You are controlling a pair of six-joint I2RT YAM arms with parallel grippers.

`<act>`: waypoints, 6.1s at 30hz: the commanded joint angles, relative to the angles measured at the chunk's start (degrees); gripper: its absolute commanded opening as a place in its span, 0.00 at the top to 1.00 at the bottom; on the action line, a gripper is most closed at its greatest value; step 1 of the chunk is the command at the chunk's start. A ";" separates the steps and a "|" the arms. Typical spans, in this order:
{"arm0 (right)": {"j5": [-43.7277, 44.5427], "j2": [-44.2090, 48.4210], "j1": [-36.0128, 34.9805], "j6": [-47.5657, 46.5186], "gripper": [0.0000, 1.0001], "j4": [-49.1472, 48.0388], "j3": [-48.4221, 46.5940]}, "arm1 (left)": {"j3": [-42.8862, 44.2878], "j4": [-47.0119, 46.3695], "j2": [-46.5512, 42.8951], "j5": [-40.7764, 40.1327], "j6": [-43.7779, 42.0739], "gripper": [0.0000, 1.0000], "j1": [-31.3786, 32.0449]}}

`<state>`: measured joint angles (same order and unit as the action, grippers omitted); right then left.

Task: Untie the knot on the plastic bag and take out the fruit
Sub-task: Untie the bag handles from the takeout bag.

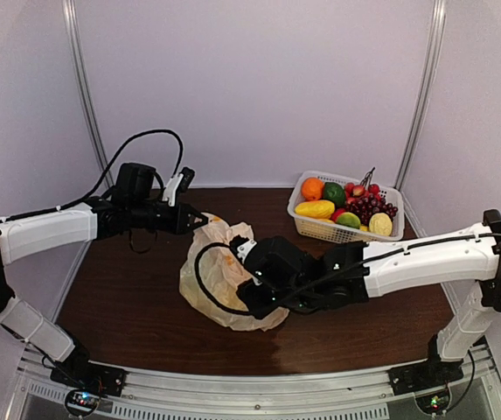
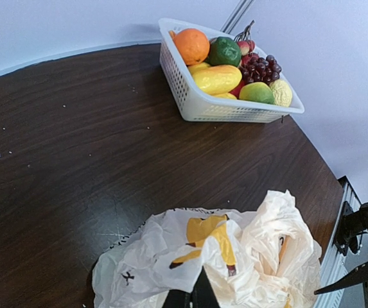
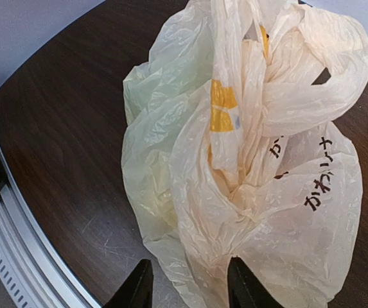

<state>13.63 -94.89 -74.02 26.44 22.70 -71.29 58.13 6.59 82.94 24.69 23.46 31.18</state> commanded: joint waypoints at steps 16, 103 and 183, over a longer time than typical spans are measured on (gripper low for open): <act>3.30 -7.76 1.90 -4.27 0.61 3.79 -9.79 | 0.58 -0.59 0.56 0.10 -1.09 1.00 0.11; 14.82 -10.49 0.63 -8.72 0.51 7.98 -10.85 | 0.58 -0.32 -0.14 -0.40 -0.70 1.00 -1.38; 2.60 8.99 7.78 1.74 1.00 -8.39 14.64 | 1.48 0.21 -0.73 2.09 -0.67 0.80 -7.98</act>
<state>17.45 -87.24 -66.72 28.49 15.20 -57.36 58.13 8.67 81.93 24.47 23.33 23.99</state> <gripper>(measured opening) 0.010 0.073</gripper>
